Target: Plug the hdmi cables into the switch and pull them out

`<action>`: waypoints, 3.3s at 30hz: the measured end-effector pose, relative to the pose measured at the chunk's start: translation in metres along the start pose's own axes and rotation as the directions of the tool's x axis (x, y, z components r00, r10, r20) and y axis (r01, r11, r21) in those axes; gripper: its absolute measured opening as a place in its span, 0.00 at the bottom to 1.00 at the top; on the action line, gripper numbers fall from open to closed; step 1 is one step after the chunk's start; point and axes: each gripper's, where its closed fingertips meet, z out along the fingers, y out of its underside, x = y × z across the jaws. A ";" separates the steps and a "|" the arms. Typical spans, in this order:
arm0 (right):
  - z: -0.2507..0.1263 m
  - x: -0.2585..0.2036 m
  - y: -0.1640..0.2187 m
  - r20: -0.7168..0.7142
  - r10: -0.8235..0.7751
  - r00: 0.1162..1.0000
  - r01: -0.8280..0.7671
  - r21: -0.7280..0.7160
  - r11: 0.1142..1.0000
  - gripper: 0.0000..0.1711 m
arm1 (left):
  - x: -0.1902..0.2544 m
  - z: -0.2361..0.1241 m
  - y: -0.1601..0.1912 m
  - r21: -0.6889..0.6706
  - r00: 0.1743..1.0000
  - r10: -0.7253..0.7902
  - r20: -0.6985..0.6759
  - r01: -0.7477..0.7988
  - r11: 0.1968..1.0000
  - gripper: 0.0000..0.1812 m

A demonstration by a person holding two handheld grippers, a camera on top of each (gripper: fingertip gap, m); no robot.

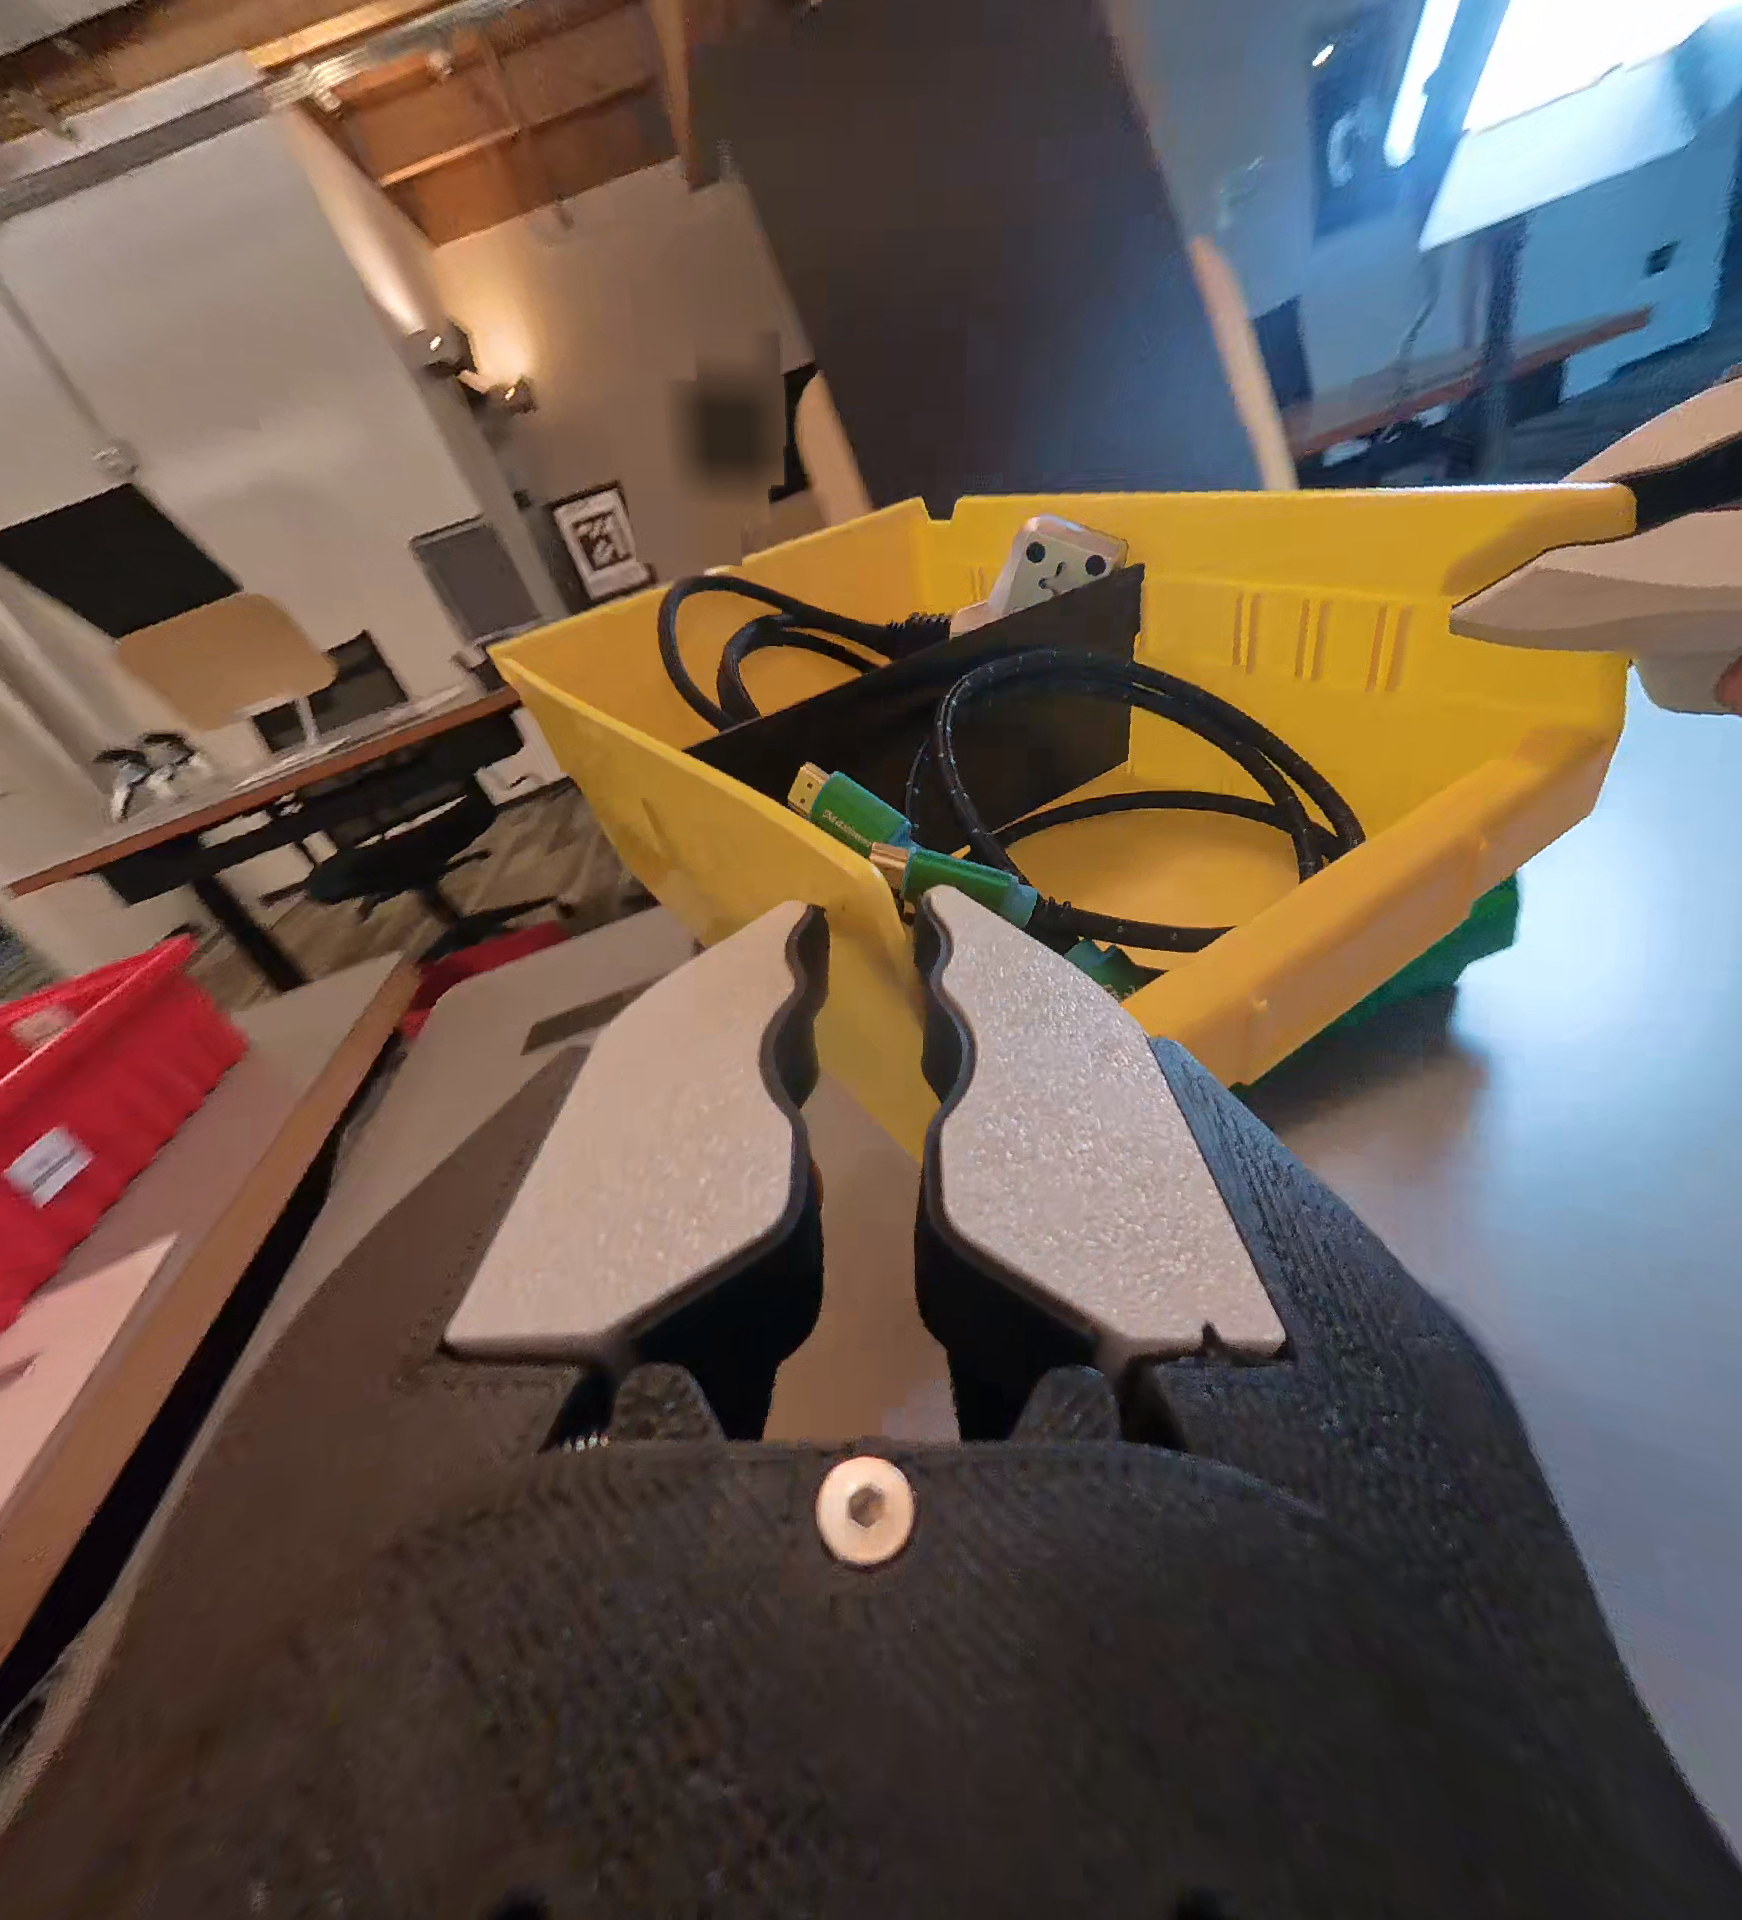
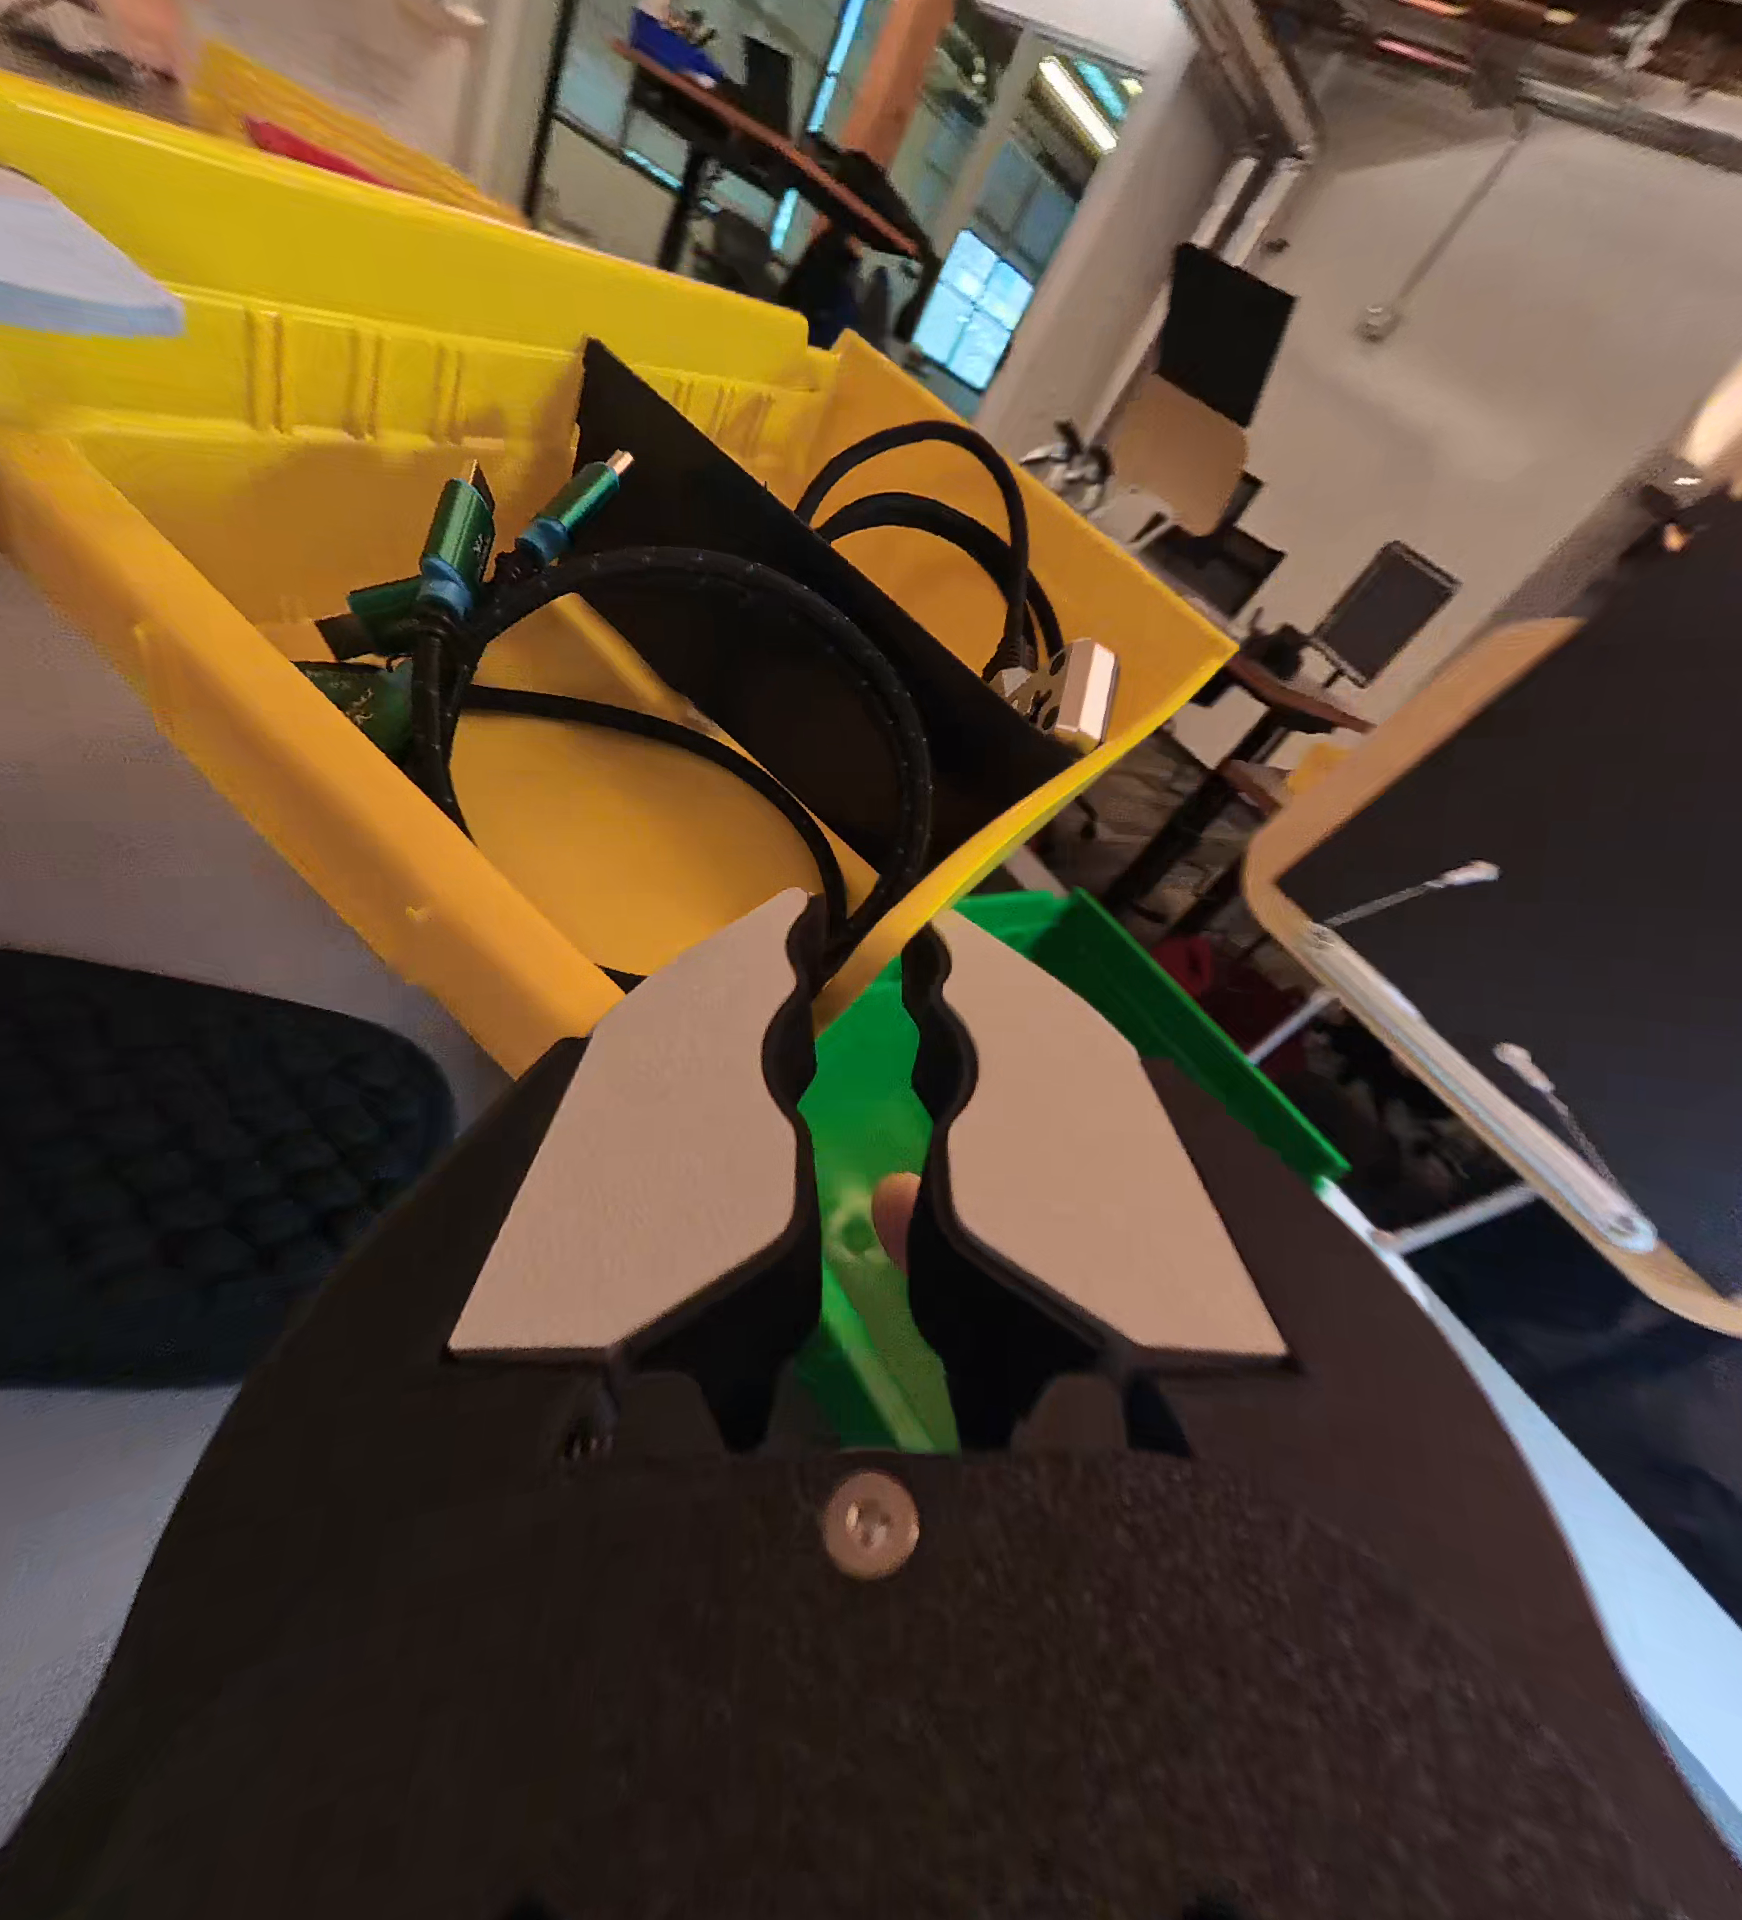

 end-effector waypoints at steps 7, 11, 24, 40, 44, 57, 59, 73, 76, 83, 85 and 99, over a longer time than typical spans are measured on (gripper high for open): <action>0.054 -0.089 0.023 0.197 0.038 0.980 -0.030 -0.043 0.999 0.07 | -0.035 -0.063 0.066 -0.117 0.996 0.004 0.090 0.007 0.993 0.10; 0.072 -0.095 0.055 0.206 0.078 0.975 -0.059 -0.095 0.994 0.07 | -0.037 -0.048 0.100 -0.161 0.996 0.008 0.084 0.005 0.987 0.10; 0.053 -0.023 0.128 0.208 0.112 0.972 -0.022 -0.391 0.920 0.33 | -0.039 0.059 0.133 -0.270 0.998 -0.010 0.070 0.029 0.963 0.26; 0.004 0.003 0.227 0.547 -0.045 0.836 0.462 -0.657 0.596 0.17 | 0.086 0.115 0.201 -0.364 0.599 0.297 -0.743 -0.735 0.573 0.17; -0.045 0.016 0.240 0.471 -0.040 0.881 0.406 -0.711 0.574 0.19 | 0.090 0.120 0.200 -0.376 0.628 0.315 -0.711 -0.719 0.584 0.17; -0.110 0.105 0.300 0.189 -0.116 0.975 0.222 -0.860 0.459 0.18 | 0.102 0.130 0.197 -0.398 0.706 0.247 -0.664 -0.613 0.682 0.16; -0.112 0.121 0.309 0.154 -0.115 0.981 0.189 -0.878 0.440 0.18 | 0.101 0.131 0.198 -0.397 0.705 0.247 -0.665 -0.613 0.683 0.16; -0.103 0.144 0.271 -0.041 0.069 0.997 -0.080 -0.631 0.772 0.30 | 0.061 0.172 0.198 -0.436 0.766 0.253 -0.592 -0.568 0.699 0.20; -0.098 0.130 0.219 0.003 0.202 0.979 -0.184 -0.397 0.899 0.30 | 0.064 0.169 0.154 -0.390 0.816 0.075 -0.573 -0.352 0.851 0.20; -0.108 0.121 0.158 0.107 0.373 0.922 -0.372 -0.022 0.928 0.27 | -0.021 0.204 0.079 -0.369 0.930 -0.016 -0.367 -0.129 0.921 0.18; -0.108 0.126 0.159 0.097 0.387 0.917 -0.388 -0.008 0.922 0.26 | -0.033 0.225 0.068 -0.391 0.937 -0.054 -0.346 -0.092 0.916 0.17; -0.111 0.127 0.177 0.111 0.385 0.916 -0.383 -0.043 0.923 0.21 | -0.057 0.330 0.175 -0.506 0.617 0.384 -0.687 -0.786 0.356 0.21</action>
